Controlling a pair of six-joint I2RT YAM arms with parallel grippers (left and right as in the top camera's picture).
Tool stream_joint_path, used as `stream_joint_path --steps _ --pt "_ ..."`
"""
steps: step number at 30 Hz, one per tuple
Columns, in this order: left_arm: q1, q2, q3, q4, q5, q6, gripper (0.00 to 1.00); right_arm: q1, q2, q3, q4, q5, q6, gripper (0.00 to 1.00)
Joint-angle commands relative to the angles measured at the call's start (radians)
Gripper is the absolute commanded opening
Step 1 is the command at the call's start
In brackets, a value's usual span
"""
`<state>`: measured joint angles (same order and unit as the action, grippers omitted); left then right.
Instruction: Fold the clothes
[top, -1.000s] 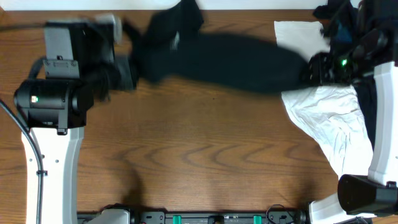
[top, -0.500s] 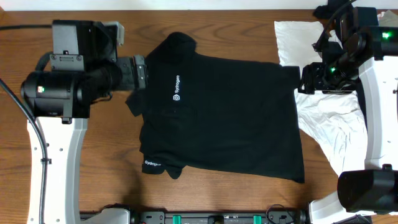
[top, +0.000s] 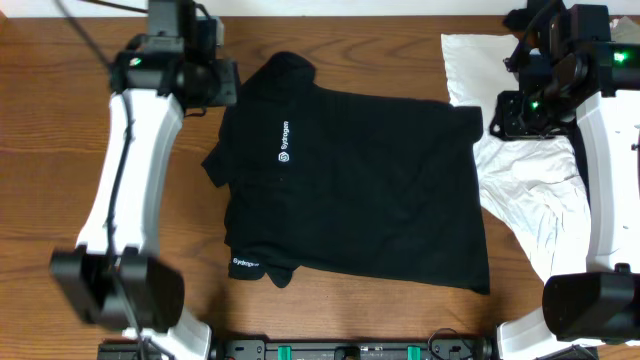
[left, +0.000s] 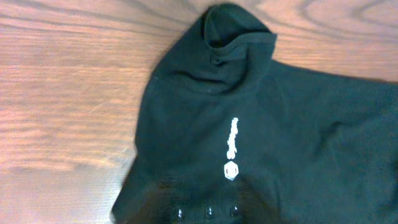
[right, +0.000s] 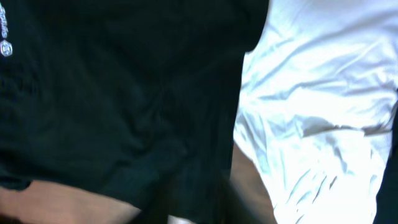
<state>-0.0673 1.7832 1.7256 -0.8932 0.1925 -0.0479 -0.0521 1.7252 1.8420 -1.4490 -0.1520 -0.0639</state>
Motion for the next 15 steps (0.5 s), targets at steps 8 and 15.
stream_joint_path --steps 8,15 --pt "-0.026 0.272 -0.003 0.232 0.069 0.101 0.14 0.054 0.215 -0.006 0.166 0.001 -0.005 0.01" --pt "-0.030 0.366 -0.003 0.288 0.069 0.100 0.14 0.098 0.392 -0.006 0.222 -0.029 -0.020 0.01"
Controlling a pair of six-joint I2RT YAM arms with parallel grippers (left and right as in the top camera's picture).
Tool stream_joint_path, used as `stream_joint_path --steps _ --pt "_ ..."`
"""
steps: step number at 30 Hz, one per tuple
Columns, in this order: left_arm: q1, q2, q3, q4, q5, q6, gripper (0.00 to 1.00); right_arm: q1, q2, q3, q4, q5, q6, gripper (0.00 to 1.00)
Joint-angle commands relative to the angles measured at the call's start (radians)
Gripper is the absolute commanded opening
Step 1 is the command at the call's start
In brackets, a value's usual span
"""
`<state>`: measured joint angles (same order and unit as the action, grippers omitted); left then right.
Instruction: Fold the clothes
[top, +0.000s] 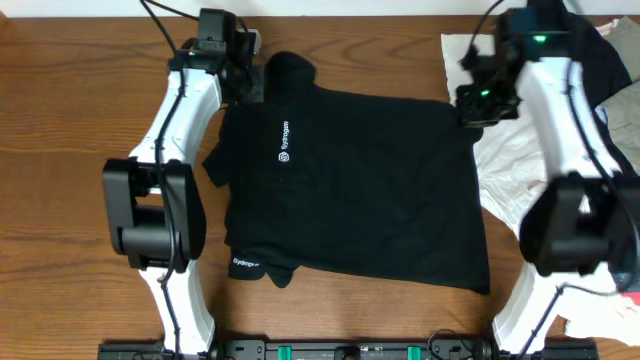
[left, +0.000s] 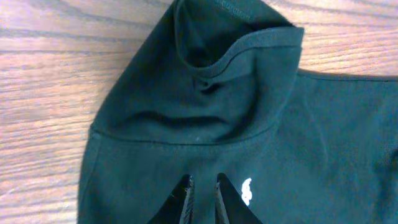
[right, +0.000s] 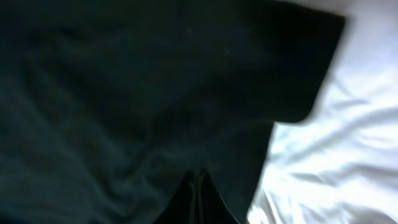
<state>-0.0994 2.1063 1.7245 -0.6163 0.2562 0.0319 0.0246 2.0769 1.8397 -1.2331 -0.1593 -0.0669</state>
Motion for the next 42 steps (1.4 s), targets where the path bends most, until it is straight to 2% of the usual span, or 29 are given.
stream_joint_path --steps 1,13,22,32,34,38,40,42 --pt "0.002 0.057 -0.002 0.015 0.005 0.020 0.13 0.026 0.056 -0.004 0.008 -0.022 -0.017 0.01" --pt "0.002 0.156 -0.002 0.068 0.005 0.020 0.13 0.035 0.197 -0.004 0.141 -0.021 -0.017 0.01" --pt "0.002 0.232 -0.002 0.209 0.001 0.021 0.14 0.035 0.289 -0.004 0.260 -0.021 -0.017 0.01" --pt "0.012 0.335 -0.002 0.370 -0.121 0.016 0.14 0.036 0.361 -0.004 0.480 -0.021 0.039 0.02" --pt "0.021 0.348 -0.002 0.418 -0.142 0.016 0.14 0.037 0.378 -0.004 0.530 -0.021 0.063 0.04" --pt "0.045 0.357 -0.002 0.515 -0.187 -0.016 0.15 0.043 0.405 -0.004 0.625 -0.021 0.110 0.15" --pt "0.061 0.357 -0.002 0.567 -0.190 -0.057 0.14 0.047 0.413 -0.004 0.673 -0.022 0.124 0.29" --pt "0.074 0.357 -0.002 0.620 -0.190 -0.079 0.14 0.054 0.416 -0.004 0.722 -0.022 0.126 0.31"
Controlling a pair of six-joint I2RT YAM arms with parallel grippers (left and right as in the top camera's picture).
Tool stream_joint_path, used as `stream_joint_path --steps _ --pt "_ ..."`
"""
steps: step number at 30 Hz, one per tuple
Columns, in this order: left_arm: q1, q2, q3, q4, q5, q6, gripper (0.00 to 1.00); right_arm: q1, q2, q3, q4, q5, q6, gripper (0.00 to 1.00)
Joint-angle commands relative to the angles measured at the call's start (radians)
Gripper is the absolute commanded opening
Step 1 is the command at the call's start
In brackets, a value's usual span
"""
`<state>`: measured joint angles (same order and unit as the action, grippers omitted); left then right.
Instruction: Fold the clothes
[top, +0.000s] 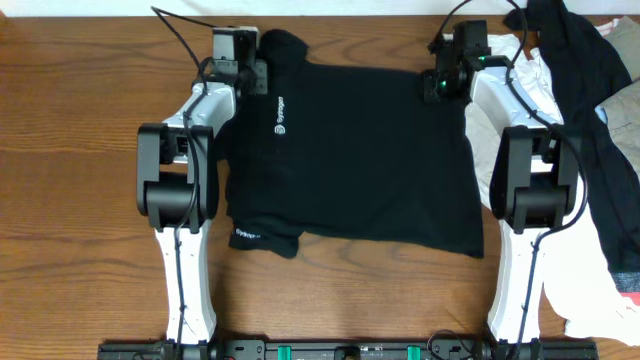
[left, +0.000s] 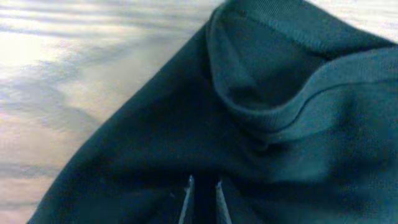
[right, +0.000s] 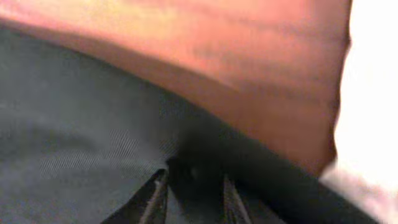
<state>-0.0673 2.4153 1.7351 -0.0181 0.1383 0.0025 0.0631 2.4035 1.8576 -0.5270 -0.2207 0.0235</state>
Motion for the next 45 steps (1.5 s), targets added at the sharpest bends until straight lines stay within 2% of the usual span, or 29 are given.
stream_joint_path --steps 1,6,7,9,11,13,17,20,25,31,33,36,41,45 --pt "0.048 0.048 -0.013 0.050 -0.072 -0.053 0.15 0.017 0.090 -0.022 0.039 0.039 0.036 0.33" --pt "0.062 0.048 -0.012 0.143 -0.072 -0.060 0.17 0.025 0.090 -0.011 0.101 0.036 0.048 0.58" --pt "0.063 0.043 -0.011 0.148 -0.072 -0.061 0.30 0.025 0.089 -0.004 0.095 0.035 0.051 0.63" --pt "0.063 0.023 -0.010 0.138 -0.070 -0.060 0.48 0.023 0.079 0.018 0.060 0.029 0.050 0.73" --pt "0.063 -0.021 -0.010 0.108 -0.068 -0.060 0.59 0.017 0.056 0.056 0.001 0.029 0.034 0.84" --pt "0.063 -0.084 -0.010 0.064 -0.068 -0.060 0.62 0.011 0.023 0.101 -0.066 0.033 0.014 0.99" --pt "0.068 -0.265 -0.010 -0.116 -0.069 -0.060 0.79 -0.006 -0.072 0.185 -0.225 0.037 0.006 0.99" --pt "0.079 -0.407 -0.010 -0.325 -0.069 -0.060 0.98 -0.019 -0.172 0.207 -0.359 0.041 -0.003 0.99" --pt "0.106 -0.587 -0.011 -0.721 -0.068 -0.113 0.98 -0.040 -0.323 0.207 -0.563 0.082 -0.002 0.99" --pt "0.124 -0.626 -0.024 -1.091 -0.068 -0.243 0.98 -0.056 -0.431 0.207 -0.770 0.162 0.009 0.99" --pt "0.123 -0.627 -0.067 -1.135 -0.067 -0.245 0.98 -0.056 -0.441 0.207 -0.823 0.180 0.005 0.99" --pt "0.124 -0.632 -0.169 -1.134 0.020 -0.243 0.98 -0.056 -0.440 0.207 -0.879 0.208 0.005 0.99" --pt "0.124 -0.693 -0.449 -0.987 0.174 -0.233 1.00 -0.056 -0.439 0.206 -0.932 0.249 0.000 0.99" --pt "0.123 -0.787 -0.672 -0.855 0.195 -0.233 0.98 -0.057 -0.439 0.206 -0.940 0.250 -0.021 0.99"
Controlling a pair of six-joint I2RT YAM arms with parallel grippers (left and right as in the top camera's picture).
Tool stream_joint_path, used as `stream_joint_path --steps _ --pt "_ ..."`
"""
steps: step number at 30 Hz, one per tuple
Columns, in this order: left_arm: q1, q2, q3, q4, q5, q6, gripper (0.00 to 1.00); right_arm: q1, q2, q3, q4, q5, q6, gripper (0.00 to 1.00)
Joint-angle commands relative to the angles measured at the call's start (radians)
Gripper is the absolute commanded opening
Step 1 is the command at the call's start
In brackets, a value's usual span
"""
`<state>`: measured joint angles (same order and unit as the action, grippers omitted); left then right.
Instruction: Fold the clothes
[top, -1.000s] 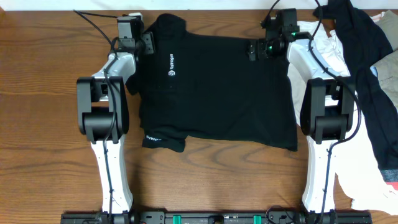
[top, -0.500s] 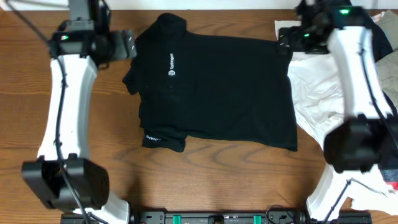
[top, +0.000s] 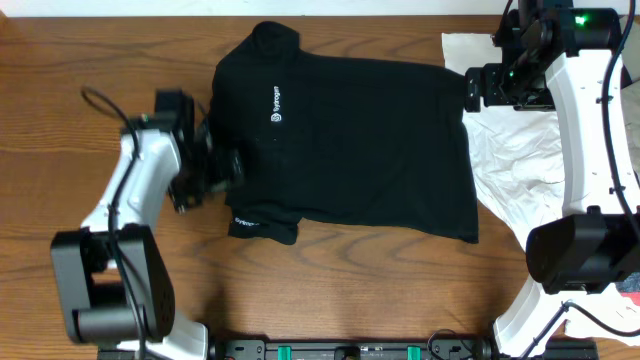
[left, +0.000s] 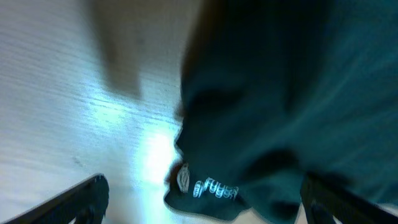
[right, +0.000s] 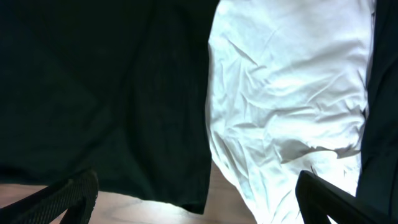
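Note:
The black T-shirt (top: 350, 140) lies spread flat on the wooden table, collar (top: 272, 38) at the far left and a white chest logo (top: 275, 105) below it. My left gripper (top: 215, 165) stands open at the shirt's left edge. In the left wrist view this gripper (left: 202, 202) hangs over the folded-under sleeve with white print (left: 208, 186), nothing between its fingers. My right gripper (top: 480, 85) is open by the shirt's far right corner. In the right wrist view it (right: 199, 199) straddles the shirt's right edge (right: 186, 124).
A crumpled white garment (top: 520, 165) lies right of the shirt, touching its edge; it shows as well in the right wrist view (right: 292, 99). A dark cloth (right: 387, 81) lies beyond it. Bare wooden tabletop (top: 80, 200) extends to the left.
Both grippers were shut on the shirt's far edge, by the collar and at the far right corner. Both are now open; the left has moved to the left sleeve, the right out over the right edge.
Both grippers first hovered over the skewed shirt's far corners. Then they stood close above the collar and the far right corner. Then they were shut on that far edge, the shirt lying nearer the far side. Now the shirt lies released and both grippers are open.

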<state>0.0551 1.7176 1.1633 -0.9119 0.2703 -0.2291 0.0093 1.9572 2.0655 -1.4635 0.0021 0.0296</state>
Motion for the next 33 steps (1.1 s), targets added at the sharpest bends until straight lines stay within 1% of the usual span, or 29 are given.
stream_joint_path --steps 1,3,7,9,11,12,15,16,17,18,19,20,22,24,25,27,28,29,31,33 --pt "0.001 -0.105 -0.136 0.060 0.062 -0.001 0.98 -0.003 0.007 -0.002 -0.003 0.027 -0.027 0.99" --pt "0.001 -0.124 -0.200 0.106 0.063 -0.001 0.98 -0.003 0.007 -0.002 -0.003 0.027 -0.026 0.99" --pt "0.001 -0.124 -0.320 0.222 0.063 -0.001 0.95 -0.003 0.007 -0.002 -0.003 0.027 -0.026 0.99" --pt "0.001 -0.123 -0.366 0.295 0.093 0.004 0.95 -0.003 0.007 -0.002 -0.004 0.027 -0.026 0.99" --pt "0.001 -0.123 -0.401 0.362 0.139 0.011 0.93 -0.003 0.007 -0.002 -0.003 0.027 -0.026 0.99" --pt "0.001 -0.123 -0.414 0.388 0.149 0.010 0.91 -0.003 0.007 -0.002 -0.003 0.027 -0.023 0.99" --pt "0.001 -0.123 -0.428 0.414 0.148 0.011 0.88 -0.003 0.007 -0.002 -0.003 0.024 -0.020 0.99" --pt "0.001 -0.123 -0.428 0.413 0.149 0.010 0.79 -0.003 0.007 -0.002 -0.003 0.023 -0.016 0.99" --pt "0.001 -0.123 -0.428 0.413 0.149 0.010 0.66 -0.003 0.007 -0.002 -0.003 0.023 -0.014 0.99" --pt "0.001 -0.123 -0.428 0.413 0.149 0.010 0.57 -0.003 0.007 -0.002 -0.003 0.024 -0.011 0.99" --pt "0.001 -0.123 -0.428 0.410 0.149 0.010 0.49 -0.003 0.007 -0.002 -0.003 0.023 -0.010 0.99" --pt "0.001 -0.124 -0.428 0.405 0.150 0.010 0.45 -0.003 0.007 -0.002 -0.003 0.024 -0.008 0.99" --pt "0.001 -0.124 -0.428 0.391 0.150 0.010 0.44 -0.003 0.007 -0.002 -0.003 0.024 -0.008 0.99" --pt "0.001 -0.124 -0.428 0.368 0.150 0.010 0.33 -0.003 0.007 -0.002 -0.003 0.024 -0.008 0.99" --pt "0.001 -0.124 -0.428 0.356 0.149 0.010 0.25 -0.003 0.007 -0.002 -0.003 0.024 -0.008 0.99" --pt "0.001 -0.124 -0.428 0.344 0.149 0.010 0.24 -0.003 0.007 -0.002 -0.003 0.024 -0.008 0.99" --pt "0.001 -0.124 -0.428 0.343 0.149 0.010 0.19 -0.003 0.007 -0.002 -0.003 0.024 -0.008 0.99" --pt "0.001 -0.124 -0.428 0.341 0.149 0.010 0.19 -0.003 0.007 -0.002 -0.003 0.023 -0.008 0.99" --pt "0.001 -0.124 -0.428 0.341 0.149 0.010 0.06 -0.003 0.007 -0.002 -0.003 0.024 -0.008 0.99" --pt "0.001 -0.125 -0.428 0.337 0.149 0.010 0.06 -0.003 0.007 -0.002 -0.004 0.024 -0.008 0.99"
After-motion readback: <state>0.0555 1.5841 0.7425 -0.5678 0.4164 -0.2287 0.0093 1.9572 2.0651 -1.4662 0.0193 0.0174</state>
